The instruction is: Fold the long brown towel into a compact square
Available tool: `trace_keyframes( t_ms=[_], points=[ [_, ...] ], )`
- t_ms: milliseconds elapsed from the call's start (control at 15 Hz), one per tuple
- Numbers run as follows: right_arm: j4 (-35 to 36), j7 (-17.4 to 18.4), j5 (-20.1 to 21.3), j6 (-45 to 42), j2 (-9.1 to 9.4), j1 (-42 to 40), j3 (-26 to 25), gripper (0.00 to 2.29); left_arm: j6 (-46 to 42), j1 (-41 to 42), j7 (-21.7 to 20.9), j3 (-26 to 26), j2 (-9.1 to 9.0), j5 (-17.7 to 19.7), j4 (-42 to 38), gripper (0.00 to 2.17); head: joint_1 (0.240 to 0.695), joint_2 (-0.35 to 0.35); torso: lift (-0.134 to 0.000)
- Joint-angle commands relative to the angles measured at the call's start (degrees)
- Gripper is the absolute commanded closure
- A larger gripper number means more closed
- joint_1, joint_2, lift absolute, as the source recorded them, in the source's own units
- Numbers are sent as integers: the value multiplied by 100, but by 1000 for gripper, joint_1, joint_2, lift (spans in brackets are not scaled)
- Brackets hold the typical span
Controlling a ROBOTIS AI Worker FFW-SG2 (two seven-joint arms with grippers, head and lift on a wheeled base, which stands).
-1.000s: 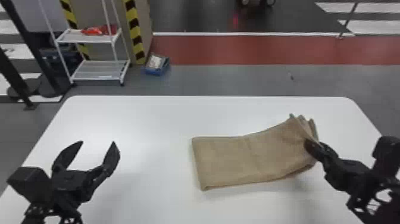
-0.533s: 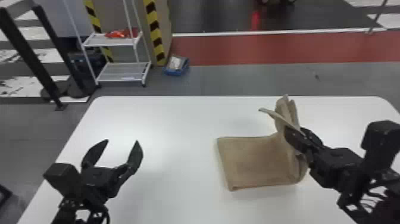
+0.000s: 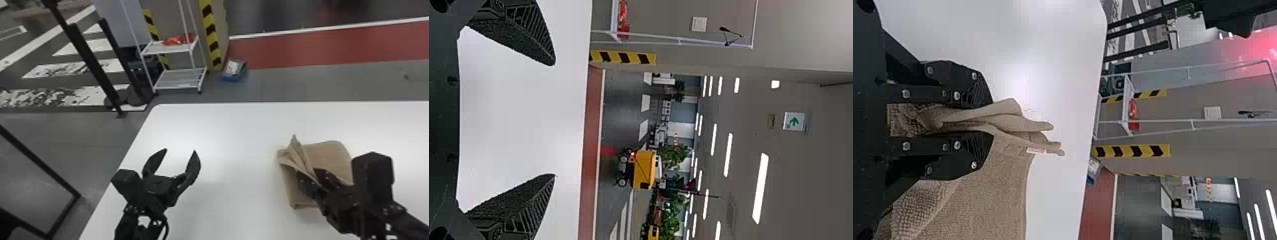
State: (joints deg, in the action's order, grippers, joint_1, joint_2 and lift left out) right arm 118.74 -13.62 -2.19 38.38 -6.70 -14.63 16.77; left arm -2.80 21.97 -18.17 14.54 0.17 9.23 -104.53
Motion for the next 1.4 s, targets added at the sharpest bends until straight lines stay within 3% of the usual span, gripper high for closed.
trace_keyframes(
  t_ms=[0,200,333,400,600,933,1333],
  points=[
    [-9,-141,-203,-115,-15,-40,45,-2,13,-9,-11,31,-32,0,38,80,695,313,-118],
    [-53,-185,-1038,-1468,-24,-154,-315,66,-5,-18,-38,23,-32,0,82,80,695,346,-118],
    [-220,-36,-1099,-1486,-7,-57,-429,188,13,-26,-47,14,-32,0,99,80,695,329,-118],
    [-378,-36,-994,-1416,-7,75,-429,481,-5,-26,-47,14,-32,0,99,80,695,319,-118],
    [-1002,-27,-572,-695,37,584,-289,1858,-5,-26,-73,5,-32,0,99,80,695,297,-118],
    [-1503,-71,-282,-449,90,953,265,1919,13,-35,-73,14,-32,0,108,80,695,303,-118],
    [-853,-783,-124,237,20,514,335,1919,-5,-44,-73,23,-32,0,152,80,695,350,-118]
  ],
)
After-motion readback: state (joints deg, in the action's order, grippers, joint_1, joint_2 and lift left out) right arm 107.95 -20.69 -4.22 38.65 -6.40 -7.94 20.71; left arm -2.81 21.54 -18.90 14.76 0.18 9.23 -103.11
